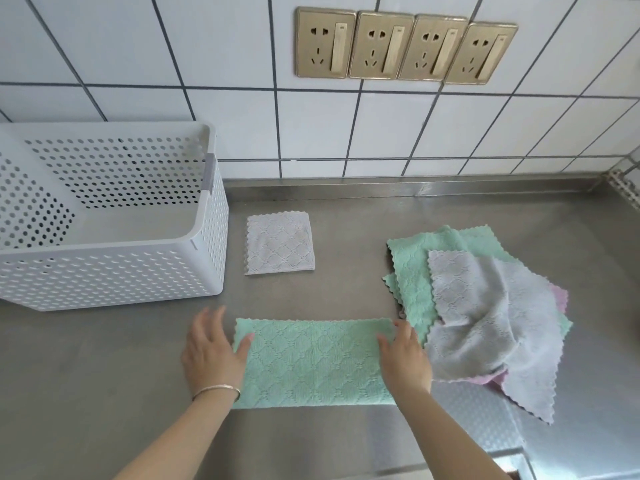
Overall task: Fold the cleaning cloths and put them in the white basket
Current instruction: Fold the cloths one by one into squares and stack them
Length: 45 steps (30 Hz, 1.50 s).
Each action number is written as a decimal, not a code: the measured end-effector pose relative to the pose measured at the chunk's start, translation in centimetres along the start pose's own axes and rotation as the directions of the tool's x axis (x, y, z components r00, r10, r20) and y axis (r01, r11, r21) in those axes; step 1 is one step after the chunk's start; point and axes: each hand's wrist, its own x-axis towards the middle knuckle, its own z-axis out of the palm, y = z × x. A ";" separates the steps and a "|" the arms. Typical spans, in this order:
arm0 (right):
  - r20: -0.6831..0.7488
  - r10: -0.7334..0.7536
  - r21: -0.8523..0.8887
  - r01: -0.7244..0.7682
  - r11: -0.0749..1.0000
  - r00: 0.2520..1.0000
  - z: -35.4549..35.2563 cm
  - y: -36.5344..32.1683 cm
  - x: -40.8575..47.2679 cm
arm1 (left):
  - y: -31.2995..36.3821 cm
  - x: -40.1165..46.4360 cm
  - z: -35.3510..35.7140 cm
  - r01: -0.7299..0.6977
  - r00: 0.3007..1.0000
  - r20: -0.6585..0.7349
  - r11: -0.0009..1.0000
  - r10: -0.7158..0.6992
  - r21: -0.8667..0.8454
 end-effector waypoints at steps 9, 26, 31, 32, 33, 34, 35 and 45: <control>0.087 0.248 0.263 -0.263 0.928 0.965 0.6 1.8 -3.8 | 4.0 -4.1 4.4 -0.658 0.730 0.428 0.715 0.532 0.234; -0.437 -0.462 -0.124 0.457 0.881 0.772 -0.2 -3.2 -6.1 | 11.9 -2.8 -0.9 0.362 0.673 0.706 0.733 0.221 -0.575; -0.438 -0.714 -0.181 0.725 0.665 0.546 2.0 -6.3 -7.2 | 10.9 -1.2 -2.9 0.529 0.687 0.725 0.652 0.047 -0.543; -0.412 -0.741 -0.152 0.762 0.630 0.530 2.6 -6.5 -7.4 | 10.1 -0.9 -3.0 0.541 0.694 0.719 0.637 0.030 -0.549; -0.385 -0.756 -0.129 0.780 0.613 0.530 3.1 -6.5 -7.5 | 9.3 -0.8 -3.2 0.540 0.706 0.708 0.632 0.019 -0.556; -0.352 -0.759 -0.116 0.779 0.616 0.548 3.6 -6.5 -7.7 | 8.5 -0.6 -3.4 0.534 0.724 0.690 0.631 0.005 -0.564; -0.311 -0.754 -0.112 0.766 0.633 0.578 4.2 -6.5 -7.9 | 7.5 -0.5 -3.5 0.525 0.744 0.668 0.632 -0.015 -0.571; 0.130 -0.665 -0.268 0.671 0.691 0.736 8.3 -5.1 -8.3 | 0.4 0.3 -1.2 0.468 0.798 0.591 0.738 -0.118 -0.486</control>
